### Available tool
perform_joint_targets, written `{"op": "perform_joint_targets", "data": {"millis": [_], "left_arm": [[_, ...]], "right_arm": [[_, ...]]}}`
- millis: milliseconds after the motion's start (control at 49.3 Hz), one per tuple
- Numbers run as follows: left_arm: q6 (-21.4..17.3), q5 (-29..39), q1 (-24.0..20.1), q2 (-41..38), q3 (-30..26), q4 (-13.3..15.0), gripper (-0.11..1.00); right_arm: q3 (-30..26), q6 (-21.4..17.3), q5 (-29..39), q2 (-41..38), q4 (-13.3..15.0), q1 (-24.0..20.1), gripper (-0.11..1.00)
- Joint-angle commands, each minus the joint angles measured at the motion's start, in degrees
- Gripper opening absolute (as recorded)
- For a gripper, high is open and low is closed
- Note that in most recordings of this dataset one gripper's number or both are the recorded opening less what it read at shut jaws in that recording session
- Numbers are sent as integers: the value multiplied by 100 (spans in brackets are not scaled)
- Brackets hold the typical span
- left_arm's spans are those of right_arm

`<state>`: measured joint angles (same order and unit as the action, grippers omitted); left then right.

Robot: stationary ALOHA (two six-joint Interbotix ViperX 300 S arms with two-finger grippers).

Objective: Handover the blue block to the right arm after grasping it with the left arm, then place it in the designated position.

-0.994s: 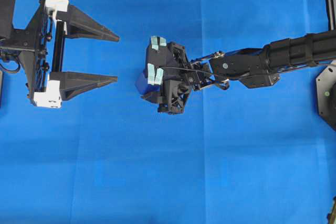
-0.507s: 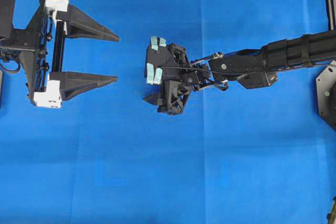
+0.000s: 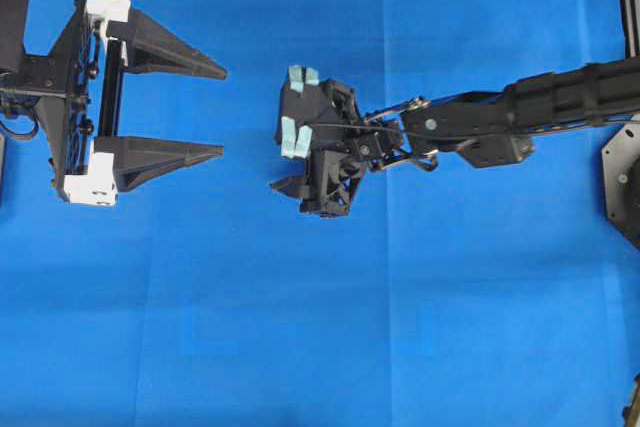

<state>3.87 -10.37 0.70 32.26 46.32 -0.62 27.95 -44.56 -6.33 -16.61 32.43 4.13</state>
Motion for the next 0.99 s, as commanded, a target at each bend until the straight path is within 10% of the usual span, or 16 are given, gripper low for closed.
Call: {"op": "perform_joint_targets", "data": {"millis": [0, 973], "left_arm": [[9, -44, -9, 105, -97, 0, 93], [-9, -44, -9, 105, -105, 0, 93]], "right_arm": [[18, 0, 79, 475, -18, -9, 78], [993, 35, 1995, 4034, 9, -141, 78]]}}
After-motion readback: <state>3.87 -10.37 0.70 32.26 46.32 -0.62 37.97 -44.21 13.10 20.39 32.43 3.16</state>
